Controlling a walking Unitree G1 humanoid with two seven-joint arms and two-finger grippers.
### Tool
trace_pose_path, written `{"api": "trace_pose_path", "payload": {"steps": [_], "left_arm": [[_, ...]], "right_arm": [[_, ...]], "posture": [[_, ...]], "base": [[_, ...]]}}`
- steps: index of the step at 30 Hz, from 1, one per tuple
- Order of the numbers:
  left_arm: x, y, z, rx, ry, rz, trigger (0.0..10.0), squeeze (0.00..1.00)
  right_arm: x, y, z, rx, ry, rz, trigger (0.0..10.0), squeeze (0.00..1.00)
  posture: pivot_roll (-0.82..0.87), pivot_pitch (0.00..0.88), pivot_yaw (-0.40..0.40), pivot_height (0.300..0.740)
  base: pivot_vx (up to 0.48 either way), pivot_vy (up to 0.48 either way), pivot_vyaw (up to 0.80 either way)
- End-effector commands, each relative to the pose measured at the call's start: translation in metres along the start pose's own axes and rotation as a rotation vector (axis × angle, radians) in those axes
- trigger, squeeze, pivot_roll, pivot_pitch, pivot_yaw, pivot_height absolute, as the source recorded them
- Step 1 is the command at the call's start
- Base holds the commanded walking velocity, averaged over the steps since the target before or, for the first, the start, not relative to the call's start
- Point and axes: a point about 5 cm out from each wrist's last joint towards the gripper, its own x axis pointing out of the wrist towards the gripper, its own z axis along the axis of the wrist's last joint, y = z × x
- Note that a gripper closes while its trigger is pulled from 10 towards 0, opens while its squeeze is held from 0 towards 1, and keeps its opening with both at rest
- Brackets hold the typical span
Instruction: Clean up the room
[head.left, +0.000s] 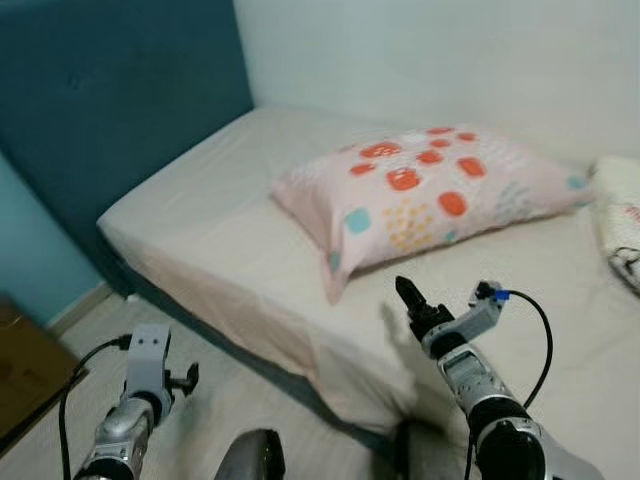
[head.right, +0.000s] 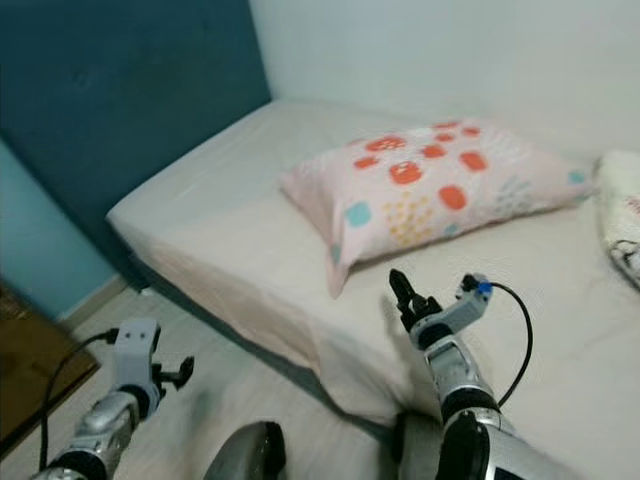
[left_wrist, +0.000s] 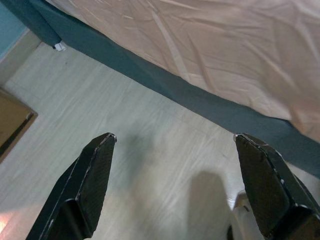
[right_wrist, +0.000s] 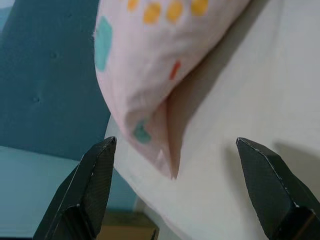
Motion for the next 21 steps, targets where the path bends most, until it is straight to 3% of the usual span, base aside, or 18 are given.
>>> {"api": "trace_pose_path", "payload": {"steps": [1,2,5,12,16,21], "left_arm": [[0.000,0.008,0.006,0.018,-0.022,0.004,10.0,0.00],[0.001,0.008,0.016,0.039,-0.072,-0.027,10.0,0.00],[-0.001,0.008,0.020,0.059,-0.101,-0.051,10.0,0.00],[-0.008,0.009,0.012,0.114,-0.098,-0.086,10.0,0.00],[-0.018,0.013,0.007,0.125,-0.119,-0.110,10.0,0.00],[-0.026,0.014,0.019,0.148,-0.176,-0.137,10.0,0.00]], "right_arm": [[0.001,0.002,0.006,0.022,-0.032,0.021,10.0,0.00],[0.008,0.013,0.021,0.024,-0.084,0.091,10.0,0.00],[0.013,0.022,0.029,-0.009,-0.101,0.138,10.0,0.00],[0.016,0.029,0.033,-0.007,-0.123,0.167,10.0,0.00],[0.023,0.044,0.043,0.007,-0.155,0.233,10.0,0.00],[0.034,0.063,0.059,0.005,-0.193,0.287,10.0,0.00]], "posture": [[0.16,0.254,0.081,0.565],[0.17,0.284,0.094,0.555],[0.18,0.303,0.103,0.545],[0.20,0.342,0.122,0.520],[0.22,0.382,0.134,0.505],[0.26,0.426,0.148,0.485]], "base": [[0.000,0.000,0.00],[0.000,0.000,0.00],[0.000,0.000,0.00],[0.000,0.000,0.00],[0.000,0.000,0.00],[0.000,0.000,0.00]]}}
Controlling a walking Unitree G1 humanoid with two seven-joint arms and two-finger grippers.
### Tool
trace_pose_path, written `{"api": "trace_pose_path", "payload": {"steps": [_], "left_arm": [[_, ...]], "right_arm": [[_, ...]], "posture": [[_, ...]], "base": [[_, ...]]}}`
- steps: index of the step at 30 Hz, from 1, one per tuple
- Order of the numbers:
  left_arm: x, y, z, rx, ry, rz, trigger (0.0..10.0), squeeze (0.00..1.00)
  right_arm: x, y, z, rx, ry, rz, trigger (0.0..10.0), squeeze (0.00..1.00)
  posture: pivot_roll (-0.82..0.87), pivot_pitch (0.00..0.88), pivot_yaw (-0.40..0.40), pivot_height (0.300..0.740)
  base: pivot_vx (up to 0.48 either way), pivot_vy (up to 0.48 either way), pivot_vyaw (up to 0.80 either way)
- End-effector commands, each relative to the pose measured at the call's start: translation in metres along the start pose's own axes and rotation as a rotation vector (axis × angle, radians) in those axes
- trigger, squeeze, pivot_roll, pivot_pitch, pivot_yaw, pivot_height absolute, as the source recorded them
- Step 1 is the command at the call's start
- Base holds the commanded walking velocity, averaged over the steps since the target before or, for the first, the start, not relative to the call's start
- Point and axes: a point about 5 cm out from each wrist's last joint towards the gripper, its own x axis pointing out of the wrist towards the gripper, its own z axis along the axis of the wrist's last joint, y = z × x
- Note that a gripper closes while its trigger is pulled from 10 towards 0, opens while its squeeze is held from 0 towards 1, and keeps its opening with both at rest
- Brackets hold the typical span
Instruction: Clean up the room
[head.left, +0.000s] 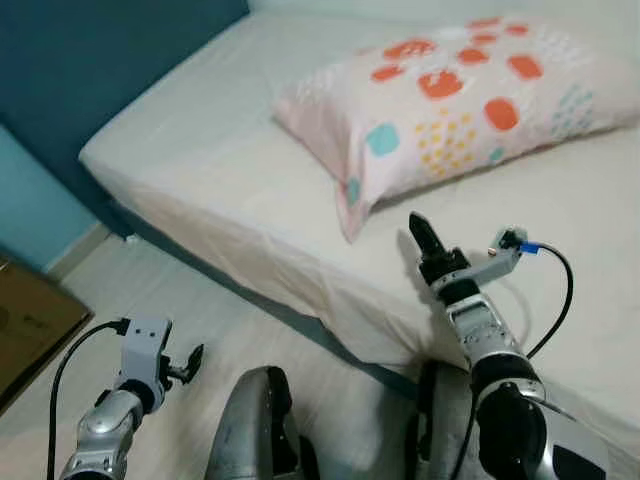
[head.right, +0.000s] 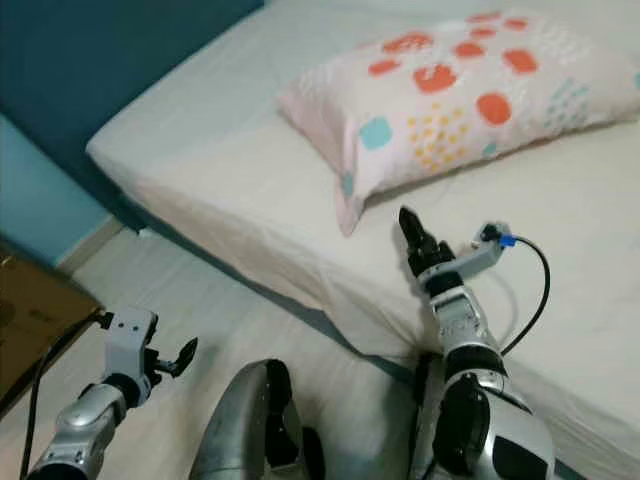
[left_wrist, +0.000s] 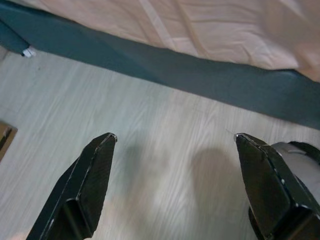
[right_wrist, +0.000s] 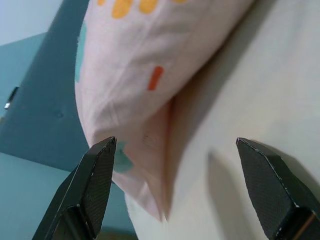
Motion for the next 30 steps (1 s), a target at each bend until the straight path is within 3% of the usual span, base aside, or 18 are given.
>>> {"api": "trace_pose_path", "payload": {"steps": [1,2,7,10,11,15,19,23,25,30], "left_arm": [[-0.009,0.008,-0.004,0.019,0.032,0.000,10.0,0.00],[-0.013,0.009,0.000,0.025,0.016,-0.006,10.0,0.00],[-0.017,0.009,0.002,0.032,0.009,-0.015,10.0,0.00],[-0.026,0.006,0.000,0.040,0.016,-0.033,10.0,0.00],[-0.026,0.006,0.000,0.040,0.016,-0.033,10.0,0.00],[-0.040,-0.005,-0.011,0.047,0.056,-0.071,10.0,0.00],[-0.049,-0.011,-0.018,0.040,0.081,-0.086,10.0,0.00],[-0.057,-0.017,-0.023,0.033,0.114,-0.093,10.0,0.00],[-0.062,-0.020,-0.023,0.029,0.123,-0.098,10.0,0.00],[-0.067,-0.021,-0.020,0.026,0.128,-0.099,10.0,0.00]], "right_arm": [[0.000,0.000,-0.001,0.017,0.000,0.001,10.0,0.00],[0.010,0.010,0.007,0.009,-0.025,0.043,10.0,0.00],[0.019,0.021,0.015,0.007,-0.049,0.093,10.0,0.00],[0.035,0.041,0.029,0.005,-0.094,0.157,10.0,0.00],[0.035,0.041,0.029,0.005,-0.094,0.157,10.0,0.00],[0.051,0.062,0.052,0.007,-0.160,0.199,10.0,0.00],[0.056,0.069,0.063,0.010,-0.188,0.206,10.0,0.00],[0.060,0.069,0.068,0.018,-0.202,0.139,10.0,0.00],[0.061,0.062,0.070,0.001,-0.193,0.014,10.0,0.00],[0.061,0.056,0.078,-0.018,-0.207,-0.130,10.0,0.00]], "posture": [[0.26,0.426,0.148,0.485],[0.27,0.443,0.153,0.485],[0.28,0.458,0.158,0.485],[0.29,0.479,0.167,0.485],[0.29,0.479,0.167,0.485],[0.29,0.492,0.170,0.485],[0.29,0.498,0.168,0.485],[0.29,0.501,0.168,0.485],[0.30,0.510,0.167,0.485],[0.30,0.518,0.167,0.485]], "base": [[0.000,0.000,0.00],[0.000,0.000,0.00],[0.000,0.000,0.00],[0.000,0.000,0.00],[0.000,0.000,0.00],[0.000,0.000,0.00],[0.000,0.000,0.00],[0.000,0.000,0.00],[0.000,0.000,0.00],[0.000,0.000,0.00]]}}
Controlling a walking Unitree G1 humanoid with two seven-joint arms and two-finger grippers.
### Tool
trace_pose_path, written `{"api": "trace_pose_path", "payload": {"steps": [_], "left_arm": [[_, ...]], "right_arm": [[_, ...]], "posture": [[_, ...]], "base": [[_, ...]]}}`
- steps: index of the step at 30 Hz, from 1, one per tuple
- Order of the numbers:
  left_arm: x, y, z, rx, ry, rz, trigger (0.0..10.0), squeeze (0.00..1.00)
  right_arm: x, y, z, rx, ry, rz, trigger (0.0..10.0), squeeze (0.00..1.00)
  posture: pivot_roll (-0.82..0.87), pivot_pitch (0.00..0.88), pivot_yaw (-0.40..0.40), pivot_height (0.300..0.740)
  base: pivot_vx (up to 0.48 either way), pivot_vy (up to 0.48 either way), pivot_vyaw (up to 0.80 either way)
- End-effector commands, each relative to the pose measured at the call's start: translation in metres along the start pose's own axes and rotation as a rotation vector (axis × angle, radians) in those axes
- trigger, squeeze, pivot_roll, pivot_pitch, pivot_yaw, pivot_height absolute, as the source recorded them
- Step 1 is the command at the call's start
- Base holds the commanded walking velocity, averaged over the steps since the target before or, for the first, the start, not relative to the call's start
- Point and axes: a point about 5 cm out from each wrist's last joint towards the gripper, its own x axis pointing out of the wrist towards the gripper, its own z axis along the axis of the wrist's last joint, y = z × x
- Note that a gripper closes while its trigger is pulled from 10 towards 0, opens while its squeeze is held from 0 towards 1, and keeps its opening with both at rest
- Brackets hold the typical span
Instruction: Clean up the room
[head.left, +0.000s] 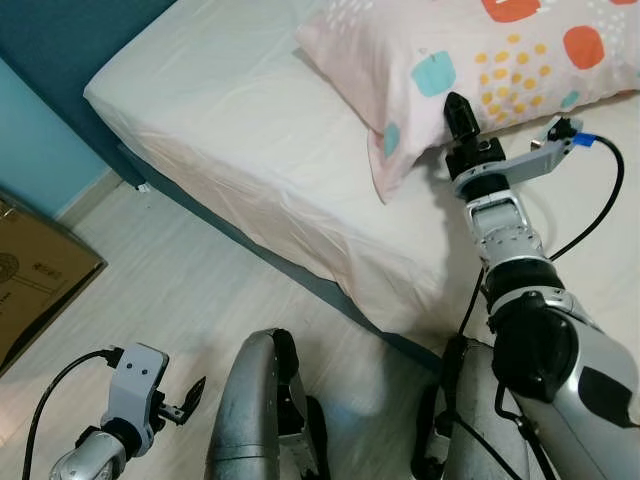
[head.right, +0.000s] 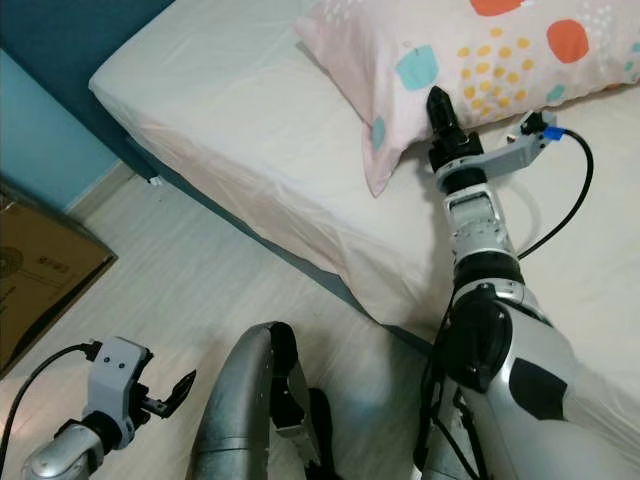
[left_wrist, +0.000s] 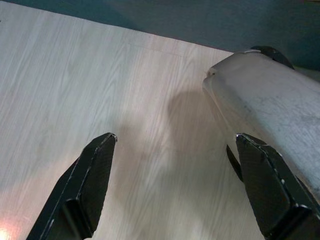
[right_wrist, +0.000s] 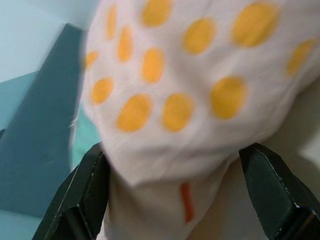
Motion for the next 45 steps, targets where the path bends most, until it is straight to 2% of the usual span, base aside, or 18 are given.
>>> {"api": "trace_pose_path", "payload": {"steps": [1,5,6,12,24,27,28,29,30,32,33,34,36,37,39,40,43,45], "left_arm": [[-0.012,-0.003,-0.014,-0.020,0.070,0.002,10.0,0.00],[-0.013,-0.004,-0.011,-0.021,0.070,0.003,10.0,0.00],[-0.013,-0.004,-0.009,-0.022,0.067,0.003,10.0,0.00],[-0.005,-0.006,-0.001,-0.037,0.035,0.012,10.0,0.00],[0.014,-0.012,0.015,-0.064,-0.019,0.014,10.0,0.00],[0.024,-0.013,0.021,-0.077,-0.042,0.012,10.0,0.00],[0.031,-0.014,0.025,-0.099,-0.061,0.017,10.0,0.00],[0.031,-0.014,0.025,-0.099,-0.061,0.017,10.0,0.00],[0.039,-0.015,0.032,-0.134,-0.088,0.021,10.0,0.00],[0.039,-0.015,0.032,-0.134,-0.088,0.021,10.0,0.00],[0.047,-0.016,0.039,-0.173,-0.113,0.021,10.0,0.00],[0.047,-0.016,0.039,-0.173,-0.113,0.021,10.0,0.00],[0.069,-0.016,0.061,-0.265,-0.190,0.017,10.0,0.00],[0.069,-0.016,0.061,-0.265,-0.190,0.017,10.0,0.00],[0.089,-0.011,0.085,-0.362,-0.268,0.035,10.0,0.00],[0.095,-0.007,0.093,-0.398,-0.292,0.045,10.0,0.00],[0.100,-0.005,0.097,-0.424,-0.307,0.053,10.0,0.00],[0.107,-0.002,0.106,-0.456,-0.328,0.058,10.0,0.00]], "right_arm": [[0.000,-0.005,0.001,-0.022,0.002,-0.071,10.0,0.00],[0.003,0.000,0.010,-0.007,-0.034,-0.049,10.0,0.00],[0.005,0.005,0.013,0.008,-0.051,-0.011,0.0,0.00],[0.009,0.015,0.014,-0.049,-0.015,0.062,0.0,0.00],[0.006,0.008,0.017,-0.102,0.008,0.044,0.0,0.00],[0.003,0.009,0.001,-0.146,0.123,0.110,0.0,0.00],[-0.001,0.009,-0.014,-0.181,0.211,0.183,0.0,0.00],[-0.001,0.009,-0.014,-0.181,0.211,0.183,0.0,0.00],[-0.009,0.009,-0.032,-0.194,0.301,0.266,0.0,0.00],[-0.009,0.009,-0.032,-0.194,0.301,0.266,0.0,0.00],[-0.018,0.008,-0.048,-0.199,0.375,0.341,0.0,0.00],[-0.018,0.008,-0.048,-0.199,0.375,0.341,0.0,0.00],[-0.054,0.002,-0.087,-0.170,0.534,0.469,0.0,0.00],[-0.054,0.002,-0.087,-0.170,0.534,0.469,0.0,0.00],[-0.098,-0.001,-0.116,-0.123,0.656,0.533,0.0,0.00],[-0.113,-0.001,-0.122,-0.105,0.685,0.547,0.0,0.00],[-0.123,-0.001,-0.125,-0.090,0.703,0.551,0.0,0.00],[-0.140,-0.004,-0.123,-0.083,0.723,0.539,0.0,0.00]], "posture": [[0.31,0.518,0.166,0.485],[0.31,0.515,0.164,0.485],[0.31,0.514,0.160,0.485],[0.28,0.495,0.143,0.485],[0.24,0.454,0.124,0.485],[0.21,0.419,0.106,0.485],[0.19,0.396,0.094,0.485],[0.19,0.396,0.094,0.485],[0.18,0.375,0.085,0.485],[0.18,0.375,0.085,0.485],[0.16,0.350,0.077,0.485],[0.16,0.350,0.077,0.485],[0.10,0.278,0.053,0.485],[0.10,0.278,0.053,0.485],[0.06,0.225,0.044,0.485],[0.04,0.210,0.043,0.485],[0.03,0.188,0.043,0.485],[0.00,0.156,0.045,0.485]], "base": [[0.000,0.000,0.00],[0.000,0.000,0.00],[0.000,0.000,0.00],[0.000,0.000,0.00],[0.000,0.000,0.00],[0.000,0.000,0.00],[0.000,0.000,0.00],[0.000,0.000,0.00],[0.000,0.000,0.00],[0.000,0.000,0.00],[0.000,0.000,0.00],[0.000,0.000,0.00],[0.000,0.000,0.00],[0.000,0.000,0.00],[0.000,0.000,0.00],[0.000,0.000,0.00],[0.000,0.000,0.00],[0.000,0.000,0.00]]}}
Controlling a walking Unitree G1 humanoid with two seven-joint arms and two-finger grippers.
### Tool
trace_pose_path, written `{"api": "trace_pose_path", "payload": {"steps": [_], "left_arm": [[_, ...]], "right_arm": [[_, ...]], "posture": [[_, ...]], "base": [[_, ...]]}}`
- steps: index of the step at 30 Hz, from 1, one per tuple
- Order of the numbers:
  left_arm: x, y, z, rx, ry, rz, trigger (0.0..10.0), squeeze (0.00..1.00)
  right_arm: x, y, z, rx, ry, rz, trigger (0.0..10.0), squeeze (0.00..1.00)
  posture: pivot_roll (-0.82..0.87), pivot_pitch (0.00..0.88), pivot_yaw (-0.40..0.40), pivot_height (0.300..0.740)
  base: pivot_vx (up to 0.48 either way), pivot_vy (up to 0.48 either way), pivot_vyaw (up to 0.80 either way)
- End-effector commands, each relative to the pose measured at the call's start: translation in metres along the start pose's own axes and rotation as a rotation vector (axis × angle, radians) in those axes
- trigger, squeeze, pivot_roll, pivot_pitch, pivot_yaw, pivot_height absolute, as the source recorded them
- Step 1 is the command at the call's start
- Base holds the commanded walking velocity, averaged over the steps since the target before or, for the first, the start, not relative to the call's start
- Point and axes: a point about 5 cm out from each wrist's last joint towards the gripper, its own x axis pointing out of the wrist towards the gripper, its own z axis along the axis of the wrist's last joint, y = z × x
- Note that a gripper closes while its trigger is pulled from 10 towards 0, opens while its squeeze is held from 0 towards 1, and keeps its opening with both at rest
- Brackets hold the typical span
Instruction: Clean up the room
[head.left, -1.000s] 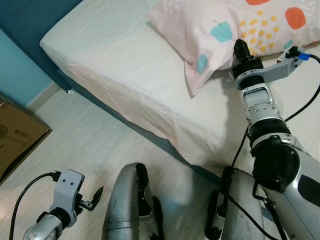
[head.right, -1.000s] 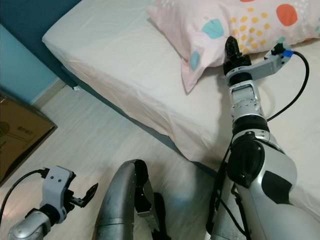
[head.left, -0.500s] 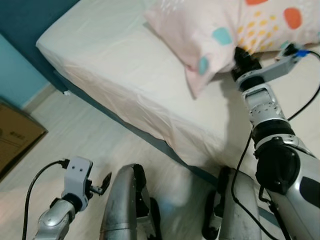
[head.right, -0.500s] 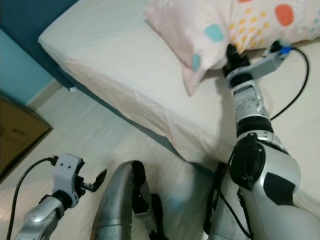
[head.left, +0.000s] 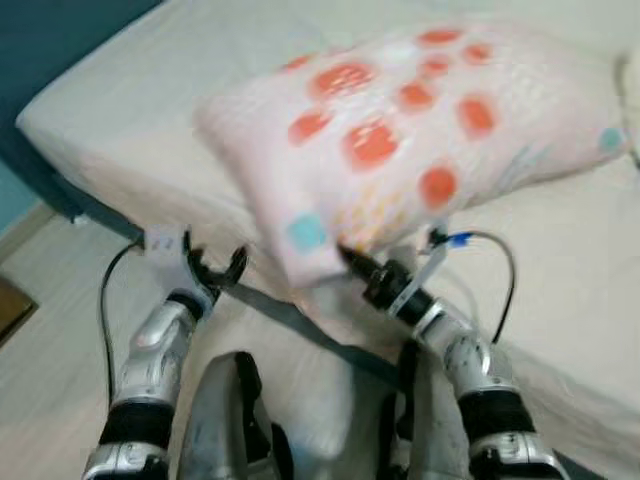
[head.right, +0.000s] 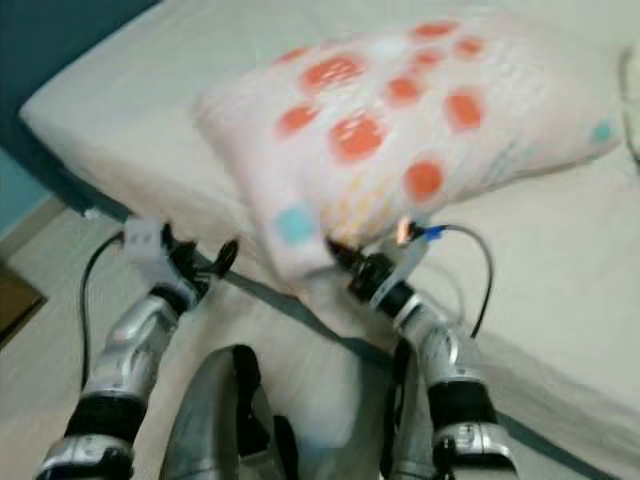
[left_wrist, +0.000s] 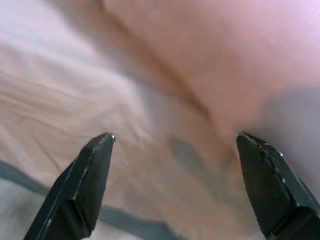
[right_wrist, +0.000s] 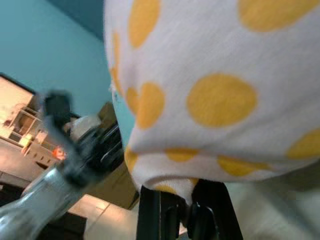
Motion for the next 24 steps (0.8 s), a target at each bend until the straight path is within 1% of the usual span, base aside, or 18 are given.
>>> {"api": "trace_pose_path", "payload": {"steps": [1,2,4,5,6,8,9,11,13,14,15,16,17,19,20,21,22,24], "left_arm": [[-0.010,0.013,-0.019,-0.046,0.060,0.061,10.0,0.00],[-0.010,0.013,-0.019,-0.046,0.060,0.061,10.0,0.00],[-0.005,0.012,-0.017,-0.062,0.052,0.062,10.0,0.00],[0.000,0.009,-0.016,-0.077,0.045,0.056,10.0,0.00],[0.000,0.009,-0.016,-0.077,0.045,0.056,10.0,0.00],[0.008,0.002,-0.015,-0.128,0.034,0.043,10.0,0.00],[0.008,0.002,-0.015,-0.128,0.034,0.043,10.0,0.00],[0.011,-0.002,-0.017,-0.170,0.032,0.031,10.0,0.00],[0.011,-0.004,-0.018,-0.263,0.026,0.005,10.0,0.00],[0.012,-0.004,-0.019,-0.303,0.022,-0.006,10.0,0.00],[0.012,-0.004,-0.019,-0.303,0.022,-0.006,10.0,0.00],[0.012,-0.003,-0.020,-0.365,0.023,-0.029,10.0,0.00],[0.012,-0.003,-0.020,-0.365,0.023,-0.029,10.0,0.00],[0.012,0.000,-0.024,-0.431,0.053,-0.087,10.0,0.00],[0.012,0.000,-0.024,-0.431,0.053,-0.087,10.0,0.00],[0.011,0.001,-0.026,-0.487,0.068,-0.111,10.0,0.00],[0.011,0.001,-0.026,-0.487,0.068,-0.111,10.0,0.00],[0.009,-0.004,-0.034,-0.591,0.112,-0.167,10.0,0.00]], "right_arm": [[0.003,0.013,-0.001,-0.001,0.011,0.071,0.0,0.00],[0.003,0.013,-0.001,-0.001,0.011,0.071,0.0,0.00],[-0.006,0.013,-0.004,0.002,0.022,0.064,0.0,0.00],[-0.021,0.010,-0.005,-0.017,0.044,0.039,0.0,0.00],[-0.021,0.010,-0.005,-0.017,0.044,0.039,0.0,0.00],[-0.054,-0.005,-0.001,-0.060,0.080,-0.064,0.0,0.00],[-0.054,-0.005,-0.001,-0.060,0.080,-0.064,0.0,0.00],[-0.075,-0.013,0.005,-0.091,0.089,-0.138,0.0,0.00],[-0.096,-0.017,0.015,-0.122,0.093,-0.197,0.0,0.00],[-0.104,-0.013,0.018,-0.133,0.099,-0.215,0.0,0.00],[-0.104,-0.013,0.018,-0.133,0.099,-0.215,0.0,0.00],[-0.113,-0.009,0.018,-0.162,0.128,-0.214,0.0,0.00],[-0.113,-0.009,0.018,-0.162,0.128,-0.214,0.0,0.00],[-0.130,0.000,0.017,-0.188,0.191,-0.207,0.0,0.00],[-0.130,0.000,0.017,-0.188,0.191,-0.207,0.0,0.00],[-0.135,0.001,0.016,-0.196,0.224,-0.210,0.0,0.00],[-0.135,0.001,0.016,-0.196,0.224,-0.210,0.0,0.00],[-0.141,0.004,0.013,-0.195,0.281,-0.200,0.0,0.00]], "posture": [[0.00,0.156,0.045,0.485],[0.00,0.156,0.045,0.485],[-0.02,0.126,0.046,0.485],[-0.04,0.098,0.050,0.485],[-0.04,0.098,0.050,0.485],[-0.05,0.063,0.051,0.485],[-0.05,0.063,0.051,0.485],[-0.05,0.053,0.052,0.485],[-0.06,0.040,0.053,0.485],[-0.06,0.040,0.053,0.485],[-0.06,0.040,0.053,0.485],[-0.06,0.031,0.053,0.485],[-0.06,0.031,0.053,0.485],[-0.07,0.026,0.055,0.485],[-0.07,0.026,0.055,0.485],[-0.07,0.024,0.056,0.485],[-0.07,0.024,0.056,0.485],[-0.08,0.019,0.053,0.485]], "base": [[0.000,0.000,0.00],[0.000,0.000,0.00],[0.000,0.000,0.00],[0.000,0.000,0.00],[0.000,0.000,0.00],[0.000,0.000,0.00],[0.000,0.000,0.00],[0.000,0.000,0.00],[0.000,0.000,0.00],[0.000,0.000,0.00],[0.000,0.000,0.00],[0.000,0.000,0.00],[0.000,0.000,0.00],[0.000,0.000,0.00],[0.000,0.000,0.00],[0.000,0.000,0.00],[0.000,0.000,0.00],[0.000,0.000,0.00]]}}
